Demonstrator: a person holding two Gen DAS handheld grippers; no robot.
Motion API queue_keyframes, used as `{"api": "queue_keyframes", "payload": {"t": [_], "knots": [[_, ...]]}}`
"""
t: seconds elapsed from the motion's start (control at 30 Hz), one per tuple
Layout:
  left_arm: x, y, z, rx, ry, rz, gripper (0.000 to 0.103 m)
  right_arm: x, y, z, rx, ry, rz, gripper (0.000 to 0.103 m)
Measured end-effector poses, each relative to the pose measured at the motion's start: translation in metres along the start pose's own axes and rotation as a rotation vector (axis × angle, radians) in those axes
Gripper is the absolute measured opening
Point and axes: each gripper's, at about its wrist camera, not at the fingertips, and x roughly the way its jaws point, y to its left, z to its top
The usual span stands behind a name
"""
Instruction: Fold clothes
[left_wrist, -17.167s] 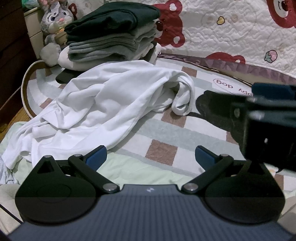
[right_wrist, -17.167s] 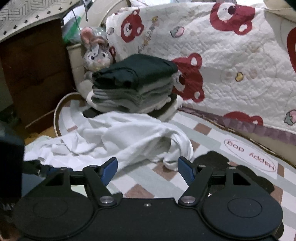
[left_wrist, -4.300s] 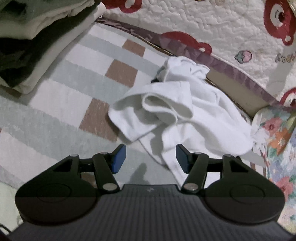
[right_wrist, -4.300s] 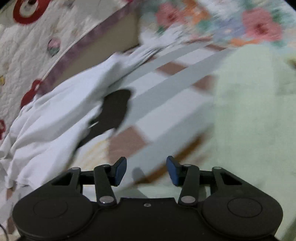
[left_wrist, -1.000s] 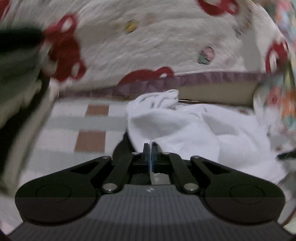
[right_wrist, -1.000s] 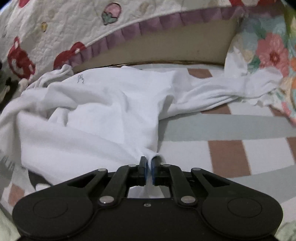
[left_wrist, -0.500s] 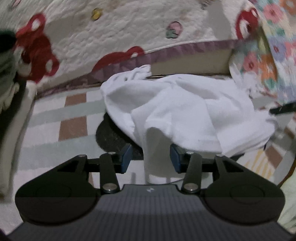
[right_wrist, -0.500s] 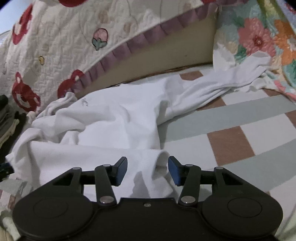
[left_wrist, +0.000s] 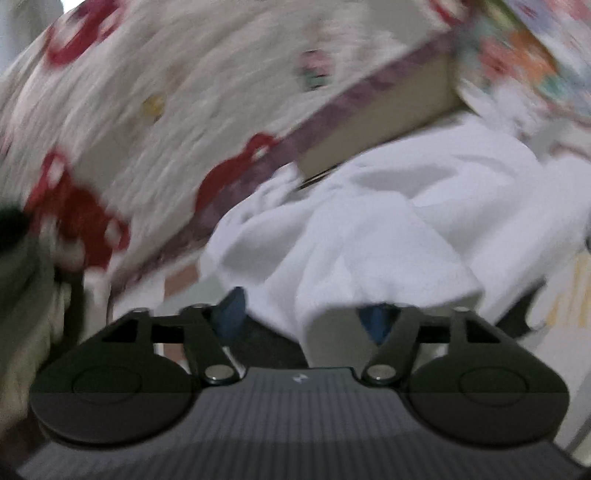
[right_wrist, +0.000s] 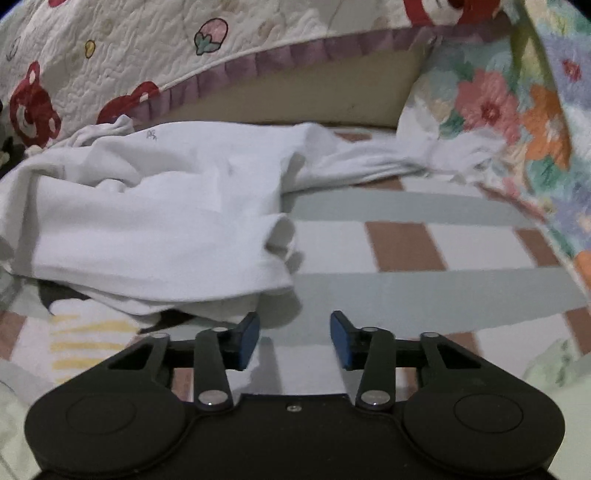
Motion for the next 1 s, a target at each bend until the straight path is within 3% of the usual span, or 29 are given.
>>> {"api": "queue_keyframes", "payload": {"t": [0.1, 0.13, 0.17, 0.2, 0.27, 0.4, 0.5, 0.6, 0.7, 0.87, 1.0], "knots": [[0.004, -0.021, 0.007, 0.102, -0.013, 0.007, 0.07, 0.006, 0.008, 0.003, -0.013, -0.018, -0.017, 0.037], [0.007, -0.022, 0.009, 0.093, -0.008, 0.005, 0.049, 0.007, 0.009, 0.005, -0.007, -0.028, -0.013, 0.037], [0.008, -0.019, 0.012, 0.064, -0.001, -0.002, 0.013, 0.007, 0.006, 0.007, 0.023, -0.038, 0.016, 0.037], [0.009, -0.012, 0.016, 0.012, 0.008, -0.005, 0.005, 0.006, 0.004, 0.009, 0.052, -0.049, 0.046, 0.037], [0.005, 0.01, 0.02, -0.138, -0.001, -0.01, 0.006, 0.005, -0.001, 0.012, 0.111, -0.07, 0.105, 0.037], [-0.01, 0.07, 0.002, -0.544, -0.011, -0.027, 0.006, 0.003, -0.01, 0.02, 0.228, -0.112, 0.222, 0.042], [-0.005, 0.096, -0.037, -0.737, 0.065, -0.039, 0.005, 0.004, -0.014, 0.021, 0.322, -0.138, 0.29, 0.042], [-0.001, 0.103, -0.063, -0.764, 0.116, 0.024, 0.005, 0.012, -0.003, 0.018, 0.283, -0.115, 0.194, 0.042], [-0.005, 0.111, -0.075, -0.832, 0.109, -0.001, 0.006, 0.009, 0.001, 0.018, 0.242, -0.142, 0.131, 0.042], [-0.007, 0.104, -0.069, -0.77, 0.082, -0.014, 0.003, 0.007, -0.008, 0.024, 0.255, -0.162, 0.177, 0.036], [-0.015, 0.091, -0.057, -0.68, 0.006, -0.067, 0.002, 0.009, -0.014, 0.03, 0.311, -0.144, 0.207, 0.037]]}}
